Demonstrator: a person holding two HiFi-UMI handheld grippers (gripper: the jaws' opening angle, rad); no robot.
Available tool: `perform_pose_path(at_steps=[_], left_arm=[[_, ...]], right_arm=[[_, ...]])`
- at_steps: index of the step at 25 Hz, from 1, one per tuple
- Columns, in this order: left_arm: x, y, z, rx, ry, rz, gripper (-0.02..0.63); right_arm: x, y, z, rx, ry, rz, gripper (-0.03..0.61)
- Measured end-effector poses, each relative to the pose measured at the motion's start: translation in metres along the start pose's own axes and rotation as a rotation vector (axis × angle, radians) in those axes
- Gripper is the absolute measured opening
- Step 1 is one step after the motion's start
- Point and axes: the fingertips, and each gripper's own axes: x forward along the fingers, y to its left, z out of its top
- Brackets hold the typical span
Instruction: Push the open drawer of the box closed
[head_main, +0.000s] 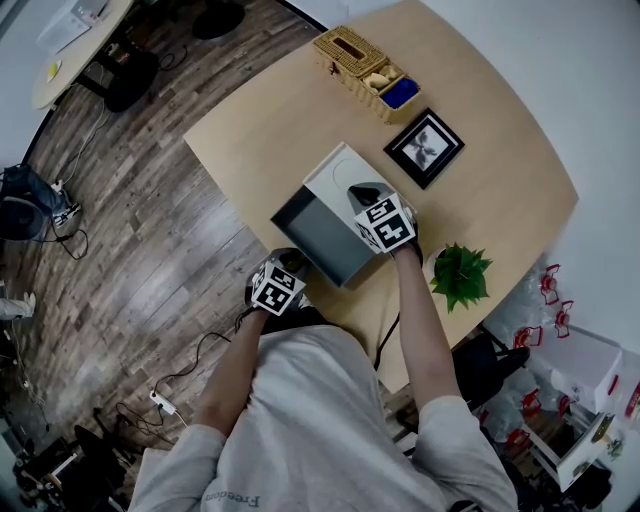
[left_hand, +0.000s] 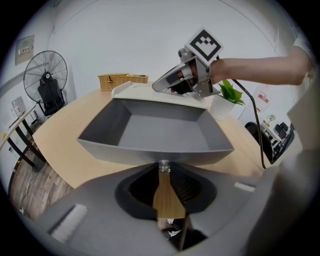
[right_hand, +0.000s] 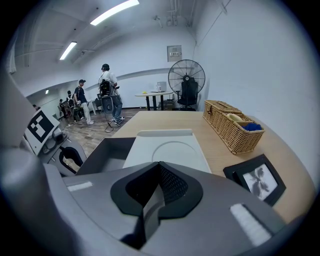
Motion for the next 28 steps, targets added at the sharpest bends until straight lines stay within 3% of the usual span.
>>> perform_pose_path(at_steps=[28], left_arm=[[-0.003,-0.003,0.014,0.025,-0.010,0.004,0.124]], right_arm=[[0.001,0.001,0.001,-0.008,-0.010,-0.001,0.002]])
